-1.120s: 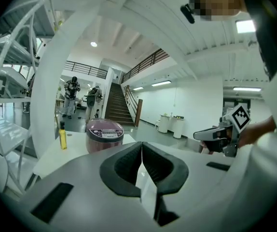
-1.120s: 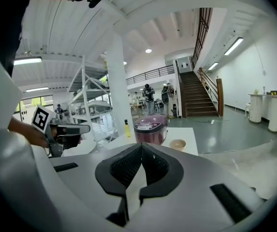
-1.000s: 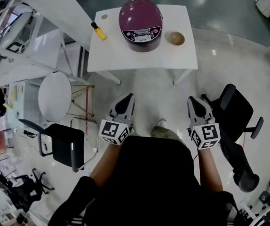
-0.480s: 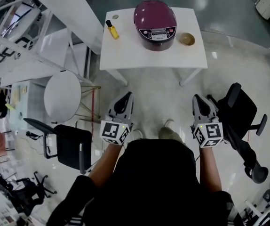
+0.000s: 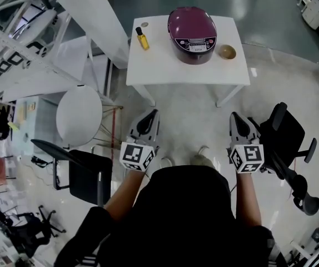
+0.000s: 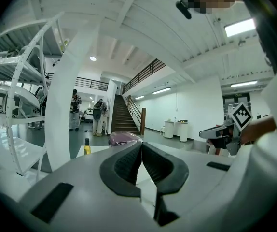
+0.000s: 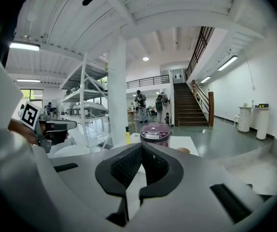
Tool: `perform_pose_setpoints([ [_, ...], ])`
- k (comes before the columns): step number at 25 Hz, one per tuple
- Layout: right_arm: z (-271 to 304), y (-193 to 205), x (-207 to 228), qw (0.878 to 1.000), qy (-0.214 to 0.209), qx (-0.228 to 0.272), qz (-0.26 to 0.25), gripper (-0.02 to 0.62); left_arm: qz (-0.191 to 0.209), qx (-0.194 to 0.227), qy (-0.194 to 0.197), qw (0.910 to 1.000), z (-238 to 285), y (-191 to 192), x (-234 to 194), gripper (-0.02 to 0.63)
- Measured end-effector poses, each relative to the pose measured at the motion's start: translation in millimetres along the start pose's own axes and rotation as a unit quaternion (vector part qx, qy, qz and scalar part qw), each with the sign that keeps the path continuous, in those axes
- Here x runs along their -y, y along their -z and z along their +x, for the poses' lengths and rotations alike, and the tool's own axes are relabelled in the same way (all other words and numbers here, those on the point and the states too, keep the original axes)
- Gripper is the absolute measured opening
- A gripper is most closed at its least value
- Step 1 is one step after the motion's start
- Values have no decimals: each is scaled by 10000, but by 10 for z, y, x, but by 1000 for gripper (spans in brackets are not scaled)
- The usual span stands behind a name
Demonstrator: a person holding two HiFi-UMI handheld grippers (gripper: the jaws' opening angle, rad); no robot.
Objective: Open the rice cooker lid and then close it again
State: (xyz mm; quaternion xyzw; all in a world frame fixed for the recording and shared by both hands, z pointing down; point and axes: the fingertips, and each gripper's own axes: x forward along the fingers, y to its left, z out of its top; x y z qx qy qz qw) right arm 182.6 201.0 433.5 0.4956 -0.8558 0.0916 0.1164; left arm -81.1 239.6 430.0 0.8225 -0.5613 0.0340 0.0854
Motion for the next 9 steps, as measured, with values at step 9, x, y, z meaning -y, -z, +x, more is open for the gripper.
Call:
perform_pose_setpoints([
  [9,8,-14,-181,10000,72,-30,-4,-2,-44,49,41,10000,-222,-24,-123,5],
])
